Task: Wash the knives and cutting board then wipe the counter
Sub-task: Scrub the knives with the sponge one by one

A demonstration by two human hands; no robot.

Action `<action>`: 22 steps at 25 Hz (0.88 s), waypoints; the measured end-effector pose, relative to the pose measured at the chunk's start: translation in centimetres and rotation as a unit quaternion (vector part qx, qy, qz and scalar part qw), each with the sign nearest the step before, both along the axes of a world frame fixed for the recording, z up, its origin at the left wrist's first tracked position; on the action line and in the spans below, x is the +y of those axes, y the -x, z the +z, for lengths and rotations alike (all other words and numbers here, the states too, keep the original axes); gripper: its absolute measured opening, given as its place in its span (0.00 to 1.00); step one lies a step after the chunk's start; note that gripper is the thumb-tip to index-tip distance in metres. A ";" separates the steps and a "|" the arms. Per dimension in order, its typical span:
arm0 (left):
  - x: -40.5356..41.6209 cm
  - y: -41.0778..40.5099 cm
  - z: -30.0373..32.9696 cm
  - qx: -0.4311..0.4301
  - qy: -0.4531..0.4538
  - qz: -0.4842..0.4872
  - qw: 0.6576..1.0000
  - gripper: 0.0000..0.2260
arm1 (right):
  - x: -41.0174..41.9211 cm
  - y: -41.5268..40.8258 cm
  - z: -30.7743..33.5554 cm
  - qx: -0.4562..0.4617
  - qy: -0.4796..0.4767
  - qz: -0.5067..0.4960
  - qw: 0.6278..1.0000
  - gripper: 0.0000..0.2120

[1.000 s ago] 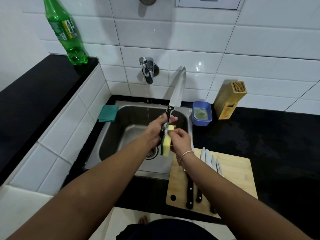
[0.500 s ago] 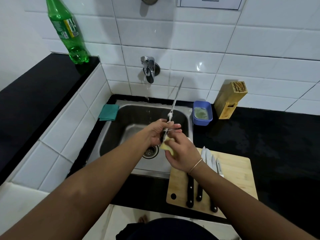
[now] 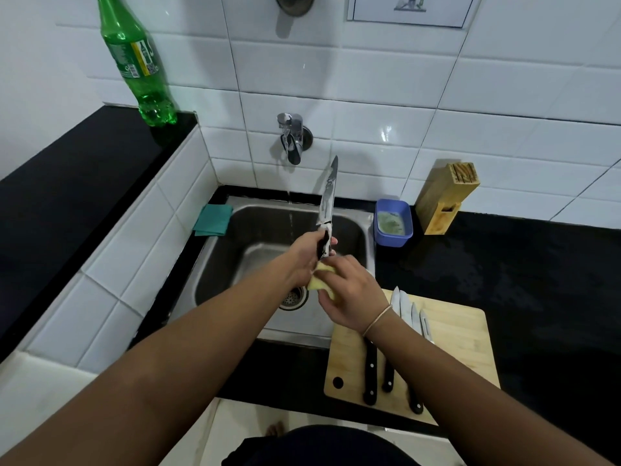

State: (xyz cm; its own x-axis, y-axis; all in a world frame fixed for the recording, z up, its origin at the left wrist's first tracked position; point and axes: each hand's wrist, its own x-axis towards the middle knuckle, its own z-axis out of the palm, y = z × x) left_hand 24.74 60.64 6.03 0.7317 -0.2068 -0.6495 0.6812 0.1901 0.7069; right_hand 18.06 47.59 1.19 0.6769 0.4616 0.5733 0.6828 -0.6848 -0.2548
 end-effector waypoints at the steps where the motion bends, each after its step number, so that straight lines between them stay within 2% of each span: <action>1: 0.2 0.0 0.1 -0.006 0.005 0.006 1.000 0.15 | 0.1 -0.1 0.0 0.013 -0.015 -0.024 1.000 0.13; 4: 0.8 0.4 0.2 -0.034 -0.001 -0.012 0.999 0.10 | 0.7 -0.3 -0.1 0.051 -0.052 -0.090 0.993 0.14; 8: 1.7 1.3 0.0 -0.012 0.020 -0.072 0.997 0.05 | 1.2 -1.2 0.8 0.091 -0.121 -0.169 0.974 0.12; 10: 1.9 1.5 -0.4 -0.007 0.027 -0.087 0.996 0.07 | 1.2 -0.4 0.5 0.083 -0.091 -0.153 0.980 0.13; 13: 2.2 2.0 -1.4 0.006 0.043 -0.097 0.994 0.07 | 1.0 2.1 -0.6 0.045 0.005 -0.041 0.998 0.12; 14: 2.3 2.3 -1.8 0.010 0.042 -0.098 0.994 0.06 | 0.8 2.3 -0.8 0.050 0.008 -0.042 0.998 0.12; 17: 2.1 3.3 -2.7 0.014 0.047 -0.117 0.992 0.08 | 0.9 2.4 -0.7 0.099 -0.109 -0.193 0.970 0.10; 18: 2.0 3.5 -2.9 0.013 0.046 -0.118 0.992 0.09 | 1.0 2.8 -0.8 0.107 -0.128 -0.213 0.963 0.10; 19: 2.0 3.8 -3.1 0.010 0.040 -0.120 0.992 0.09 | 1.0 3.6 -1.1 0.102 -0.118 -0.194 0.968 0.10; 22: 2.1 4.9 -4.1 0.004 0.015 -0.130 0.991 0.09 | 0.2 6.0 -1.9 0.107 -0.033 -0.040 0.993 0.12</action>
State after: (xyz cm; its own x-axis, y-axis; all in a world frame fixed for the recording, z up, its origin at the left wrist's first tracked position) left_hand 19.82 62.69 1.95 0.6458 -0.4061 -0.6465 0.7161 0.0283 0.6974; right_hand 12.09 47.79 -0.69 0.8190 0.3679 0.4402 0.5528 -0.7114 -0.4339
